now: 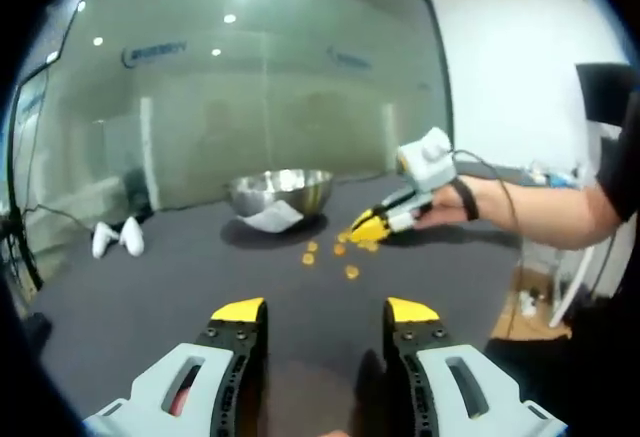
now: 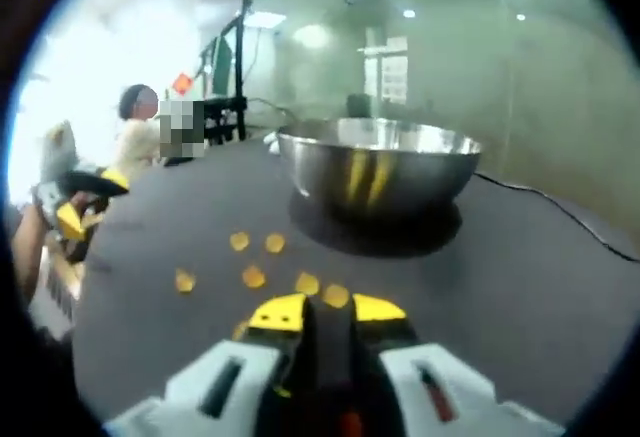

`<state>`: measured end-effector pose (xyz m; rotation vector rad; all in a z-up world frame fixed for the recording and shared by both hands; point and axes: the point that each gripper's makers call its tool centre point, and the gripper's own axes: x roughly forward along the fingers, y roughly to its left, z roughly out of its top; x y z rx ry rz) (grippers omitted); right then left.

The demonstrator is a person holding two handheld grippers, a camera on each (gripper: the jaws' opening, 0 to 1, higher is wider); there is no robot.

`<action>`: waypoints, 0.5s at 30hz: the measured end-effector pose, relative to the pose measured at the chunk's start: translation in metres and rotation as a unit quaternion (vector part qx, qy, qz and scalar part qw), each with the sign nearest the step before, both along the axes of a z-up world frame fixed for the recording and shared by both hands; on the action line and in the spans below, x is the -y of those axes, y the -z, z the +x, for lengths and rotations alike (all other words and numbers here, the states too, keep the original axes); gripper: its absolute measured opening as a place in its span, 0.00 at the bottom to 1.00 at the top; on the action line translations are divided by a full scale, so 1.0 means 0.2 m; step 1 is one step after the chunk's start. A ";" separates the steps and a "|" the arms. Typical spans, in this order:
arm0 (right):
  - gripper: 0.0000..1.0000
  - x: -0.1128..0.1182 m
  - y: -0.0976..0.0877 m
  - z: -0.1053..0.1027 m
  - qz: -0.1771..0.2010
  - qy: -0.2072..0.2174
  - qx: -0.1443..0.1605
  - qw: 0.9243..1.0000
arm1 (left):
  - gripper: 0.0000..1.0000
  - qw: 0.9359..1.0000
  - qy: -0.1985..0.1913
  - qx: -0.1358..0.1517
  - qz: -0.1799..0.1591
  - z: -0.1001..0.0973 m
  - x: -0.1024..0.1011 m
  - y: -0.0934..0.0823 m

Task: Pick up the QQ candy scattered on the table and place it into the stainless steel bowl on the table

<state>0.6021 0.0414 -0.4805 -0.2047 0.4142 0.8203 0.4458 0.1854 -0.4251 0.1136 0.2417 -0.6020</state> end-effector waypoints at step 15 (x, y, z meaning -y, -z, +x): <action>0.10 0.01 -0.01 0.01 0.026 0.016 -0.004 1.000 | 0.47 1.000 -0.002 -0.005 0.005 -0.03 0.01 0.03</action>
